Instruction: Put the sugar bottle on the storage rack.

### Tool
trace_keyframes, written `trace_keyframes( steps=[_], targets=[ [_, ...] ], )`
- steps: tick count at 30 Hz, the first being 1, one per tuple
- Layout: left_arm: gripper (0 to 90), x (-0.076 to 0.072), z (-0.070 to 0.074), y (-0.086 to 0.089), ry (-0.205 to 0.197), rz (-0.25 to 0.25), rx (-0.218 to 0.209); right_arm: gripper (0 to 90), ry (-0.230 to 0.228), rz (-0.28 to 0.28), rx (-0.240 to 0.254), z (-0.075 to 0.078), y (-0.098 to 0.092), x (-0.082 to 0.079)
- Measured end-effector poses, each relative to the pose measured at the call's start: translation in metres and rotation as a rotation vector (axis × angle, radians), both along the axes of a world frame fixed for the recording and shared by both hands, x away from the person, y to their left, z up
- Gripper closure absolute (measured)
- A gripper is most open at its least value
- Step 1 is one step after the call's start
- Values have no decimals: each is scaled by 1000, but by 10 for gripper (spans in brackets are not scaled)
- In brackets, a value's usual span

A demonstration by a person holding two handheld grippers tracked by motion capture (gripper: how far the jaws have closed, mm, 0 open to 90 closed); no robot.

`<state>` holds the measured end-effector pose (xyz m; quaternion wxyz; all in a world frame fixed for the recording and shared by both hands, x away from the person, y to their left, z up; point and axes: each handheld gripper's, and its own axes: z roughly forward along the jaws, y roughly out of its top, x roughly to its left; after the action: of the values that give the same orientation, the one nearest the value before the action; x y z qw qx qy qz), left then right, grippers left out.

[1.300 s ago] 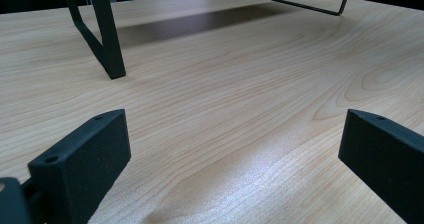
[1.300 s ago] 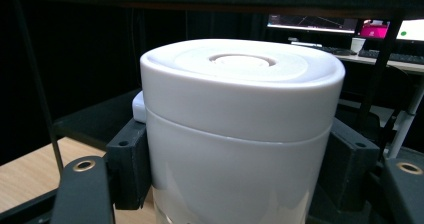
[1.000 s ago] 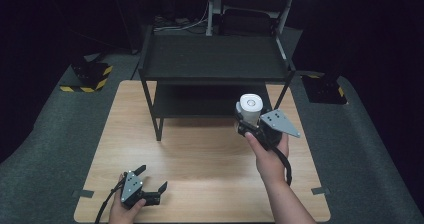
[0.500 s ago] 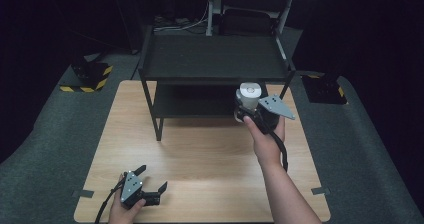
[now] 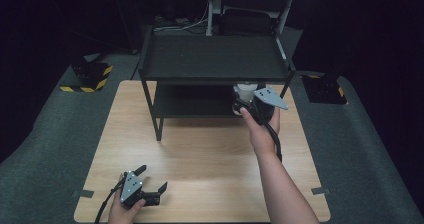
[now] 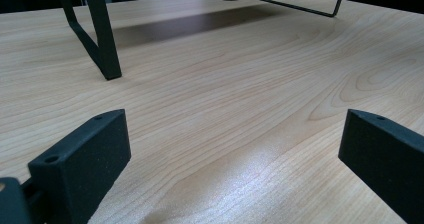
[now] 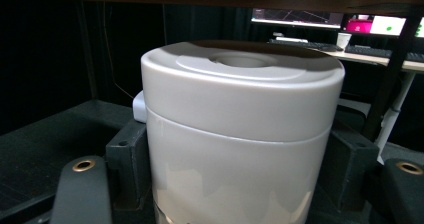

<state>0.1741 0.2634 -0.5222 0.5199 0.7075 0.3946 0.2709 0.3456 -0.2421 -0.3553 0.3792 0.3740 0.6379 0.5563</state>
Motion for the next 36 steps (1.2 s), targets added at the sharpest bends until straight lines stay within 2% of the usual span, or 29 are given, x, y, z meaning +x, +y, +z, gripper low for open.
trace_keyframes(
  steps=[13,16,22,27,36],
  targets=[
    [4,0,0,1,1,-4,-2,285,-16,-8,3,-9,9,22],
    [4,0,0,1,1,-3,-3,285,-18,-12,18,-13,9,26],
    [4,1,0,1,3,-6,-5,285,-7,-20,15,-15,6,30],
    [4,1,0,1,3,-6,-5,283,-7,-25,49,-21,4,31],
    [4,1,0,1,2,-6,-4,278,-10,-14,61,-24,1,33]
  ],
)
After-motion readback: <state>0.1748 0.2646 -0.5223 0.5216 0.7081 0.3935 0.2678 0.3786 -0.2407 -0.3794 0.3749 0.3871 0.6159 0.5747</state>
